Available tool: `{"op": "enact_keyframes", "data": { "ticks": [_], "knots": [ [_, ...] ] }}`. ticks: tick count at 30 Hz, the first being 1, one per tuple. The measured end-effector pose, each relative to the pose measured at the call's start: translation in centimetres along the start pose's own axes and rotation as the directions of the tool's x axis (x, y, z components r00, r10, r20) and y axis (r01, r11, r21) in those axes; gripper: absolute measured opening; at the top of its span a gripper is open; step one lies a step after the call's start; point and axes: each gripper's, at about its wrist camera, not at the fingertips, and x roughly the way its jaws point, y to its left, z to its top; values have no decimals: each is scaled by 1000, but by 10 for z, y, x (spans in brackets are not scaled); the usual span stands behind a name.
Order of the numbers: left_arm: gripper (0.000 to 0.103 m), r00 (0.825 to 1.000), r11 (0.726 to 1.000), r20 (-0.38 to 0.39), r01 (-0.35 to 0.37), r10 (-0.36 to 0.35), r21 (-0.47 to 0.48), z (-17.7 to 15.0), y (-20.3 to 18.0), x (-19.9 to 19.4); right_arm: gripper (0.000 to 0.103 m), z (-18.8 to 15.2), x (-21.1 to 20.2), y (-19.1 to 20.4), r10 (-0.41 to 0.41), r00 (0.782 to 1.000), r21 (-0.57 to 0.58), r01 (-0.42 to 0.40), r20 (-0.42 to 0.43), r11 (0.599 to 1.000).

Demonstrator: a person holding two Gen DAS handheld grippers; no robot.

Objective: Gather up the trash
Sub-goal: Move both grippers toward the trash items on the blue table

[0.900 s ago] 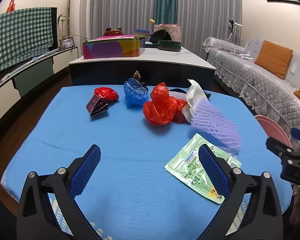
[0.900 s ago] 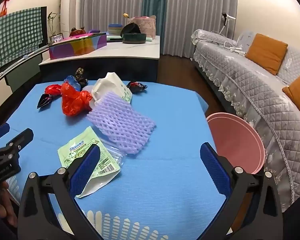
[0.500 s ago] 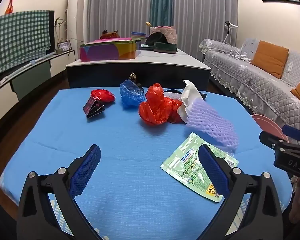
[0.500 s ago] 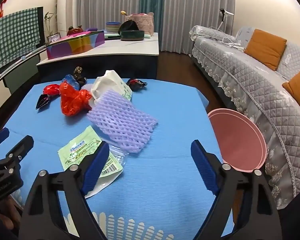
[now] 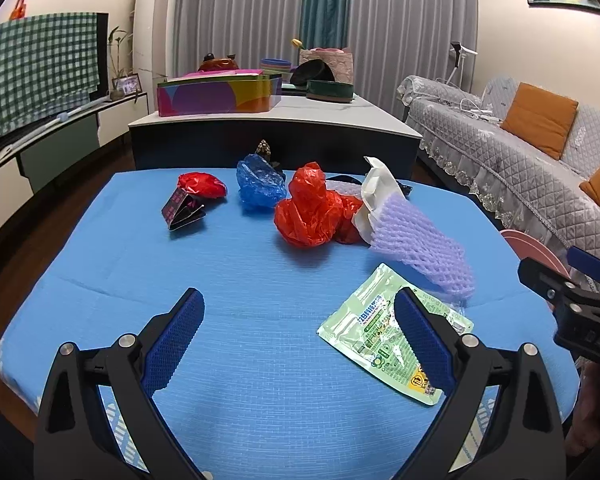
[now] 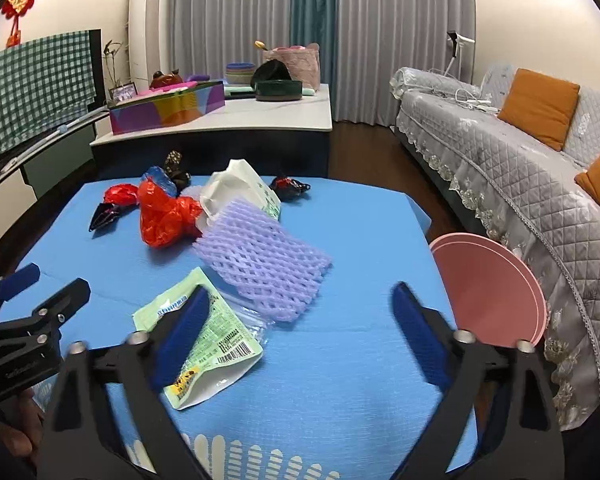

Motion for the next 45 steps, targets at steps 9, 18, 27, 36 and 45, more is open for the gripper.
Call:
{"op": "enact_keyframes", "data": {
  "ticks": [9, 18, 27, 36, 45],
  "knots": [
    [94, 1000, 1000, -5, 0, 0, -5, 5, 1, 0, 98, 4, -1, -4, 9, 1000, 19, -9, -9, 1000],
    [94, 1000, 1000, -4, 3, -3, -7, 5, 3, -1, 98, 2, -4, -1, -29, 1000, -17, 29, -6, 999],
    [94, 1000, 1000, -4, 5, -5, -6, 6, 3, -1, 98, 2, -7, 0, -37, 999, -23, 37, 10, 999],
    [94, 1000, 1000, -4, 7, -7, -4, 5, 2, -1, 98, 3, -9, 0, -38, 999, -19, 38, 18, 999],
    [94, 1000, 1000, -4, 8, -8, -3, 5, 2, -1, 93, 3, -11, 0, -38, 999, -14, 38, 32, 999]
  ]
}}
